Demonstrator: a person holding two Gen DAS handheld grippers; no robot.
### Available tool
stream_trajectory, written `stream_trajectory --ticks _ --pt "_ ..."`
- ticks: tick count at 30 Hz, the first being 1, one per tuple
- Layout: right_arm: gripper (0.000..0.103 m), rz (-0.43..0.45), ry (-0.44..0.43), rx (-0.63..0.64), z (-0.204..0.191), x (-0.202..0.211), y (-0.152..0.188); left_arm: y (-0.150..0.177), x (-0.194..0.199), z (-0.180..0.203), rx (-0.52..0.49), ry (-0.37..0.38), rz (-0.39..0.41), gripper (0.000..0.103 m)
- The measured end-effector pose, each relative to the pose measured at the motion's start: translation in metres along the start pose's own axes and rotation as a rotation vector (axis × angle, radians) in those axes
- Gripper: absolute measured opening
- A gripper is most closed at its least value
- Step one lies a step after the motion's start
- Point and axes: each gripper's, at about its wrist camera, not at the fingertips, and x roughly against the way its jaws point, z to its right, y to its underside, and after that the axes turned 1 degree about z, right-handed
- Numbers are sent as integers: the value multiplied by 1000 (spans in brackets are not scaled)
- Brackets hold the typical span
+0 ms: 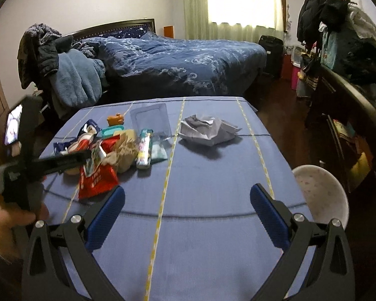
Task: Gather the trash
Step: 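Grasp the red-and-white paper cup with the left gripper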
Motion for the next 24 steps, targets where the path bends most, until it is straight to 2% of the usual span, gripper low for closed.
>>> stream_trajectory --ticks 2,5,7,11,15,18,19,24 --pt "100 -1 -27 -16 4 -8 -6 0 -7 0 -5 4 -22 98" --pt "100 -7 -42 -38 10 -21 -18 0 -7 -4 7 4 6 89" --pt "100 -12 -61 -50 12 -28 -27 -1 -6 -4 1 -12 26 77" --pt "99 -8 -122 -44 4 -47 -55 -3 -3 -4 -21 2 66 61" --pt "99 -47 -163 -11 -14 -75 -81 -5 6 -1 -51 7 133 43" --pt "99 -70 -192 11 -25 -93 -92 -7 14 -6 -32 26 163 39" --pt "99 -74 -187 20 -28 -96 -93 -8 16 -10 -18 42 172 35" --pt "99 -96 -203 65 -40 -97 -87 -7 24 -15 -35 22 221 29"
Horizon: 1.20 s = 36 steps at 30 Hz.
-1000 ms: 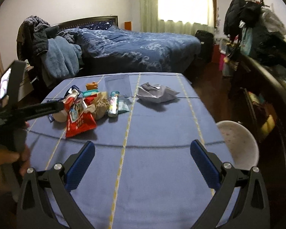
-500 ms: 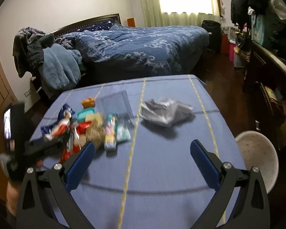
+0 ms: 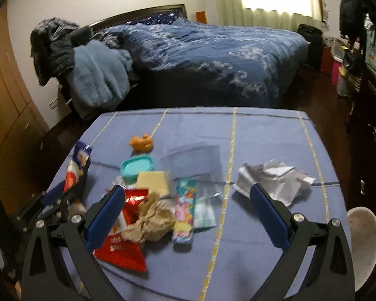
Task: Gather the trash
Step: 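Grasp the red-and-white paper cup with the left gripper, then grasp the pink tube with the right gripper while the left gripper holds the cup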
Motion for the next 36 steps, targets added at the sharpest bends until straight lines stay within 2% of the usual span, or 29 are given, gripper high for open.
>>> stream_trajectory --ticks 4,8,9,17,19,20,21,25,29,36 --pt "97 -28 50 32 -5 -6 14 2 10 -9 39 37 15 26" --pt "67 -117 79 30 -2 -22 24 5 24 -18 91 95 26 22" --pt "64 -135 79 35 -2 -26 26 6 27 -19 98 106 28 22" --pt "63 -138 69 44 -6 -39 26 12 38 -17 86 118 45 21" --pt "45 -147 54 44 -5 -42 27 14 38 -20 97 119 46 21" --pt "30 -161 55 46 -5 -44 27 15 38 -22 104 122 42 21" --pt "24 -178 58 47 -5 -48 28 15 36 -24 110 128 35 21" --pt "23 -145 59 52 -3 -41 31 16 28 -35 156 171 4 21" --pt "23 -107 56 51 -1 -19 36 19 35 -39 170 217 17 21" --pt "23 -69 -6 -29 21 25 52 18 61 -24 125 256 64 21"
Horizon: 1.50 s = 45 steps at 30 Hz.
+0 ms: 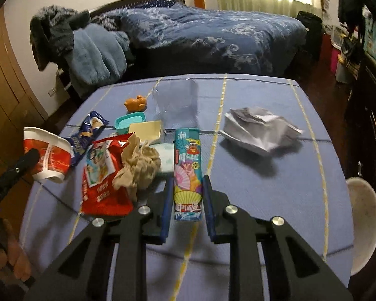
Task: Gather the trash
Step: 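Grasp the pink tube with the right gripper while the left gripper holds the cup, then carry cup and tube to the white wastebasket and open both grippers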
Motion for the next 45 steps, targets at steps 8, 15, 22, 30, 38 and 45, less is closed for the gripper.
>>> stream_trajectory --ticks 8,15,22,30,38,45 --pt "23 75 -26 -110 33 63 39 1 10 63 -92 146 -21 21" --pt "24 139 79 -242 99 111 69 12 -17 165 -231 304 -76 21" --pt "24 177 220 -400 184 141 100 29 -72 277 -350 456 -202 21" --pt "24 189 294 -504 250 142 121 56 -112 351 -454 515 -302 21" --pt "24 181 317 -568 292 124 122 73 -152 398 -484 534 -398 21" --pt "30 190 351 -573 311 115 119 80 -174 409 -461 519 -437 25"
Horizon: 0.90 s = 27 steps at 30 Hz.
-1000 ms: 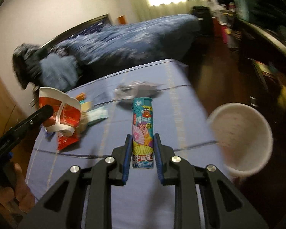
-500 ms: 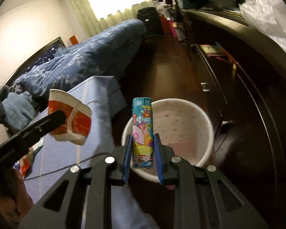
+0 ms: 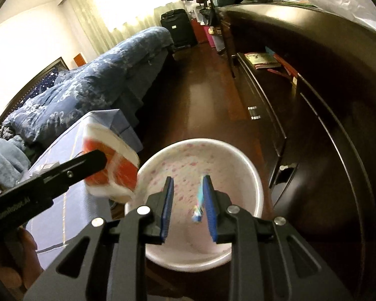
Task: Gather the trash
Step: 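Carry cup and tube to the white wastebasket and open both grippers, then grasp the red snack bag with the left gripper while the right grasps crumpled tan paper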
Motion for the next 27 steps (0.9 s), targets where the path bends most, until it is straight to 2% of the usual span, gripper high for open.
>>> stream_trajectory --ticks 2,4,6,11,16,21,27 --pt "33 0 0 -5 1 -1 0 0 -1 -3 9 0 -2 43" --pt "34 -1 -4 -5 1 -2 -1 1 2 -6 26 3 19 73" --pt "35 2 -1 0 0 -1 1 0 5 -7 32 -3 46 83" --pt "38 7 1 5 -3 8 6 1 19 -8 25 -35 77 86" --pt "44 22 -11 17 -13 25 10 9 46 -22 65 -78 120 90" --pt "59 52 -44 68 -39 48 18 26 85 -42 98 -179 163 96" --pt "67 31 -142 165 -96 62 31 58 141 -81 138 -386 204 98"
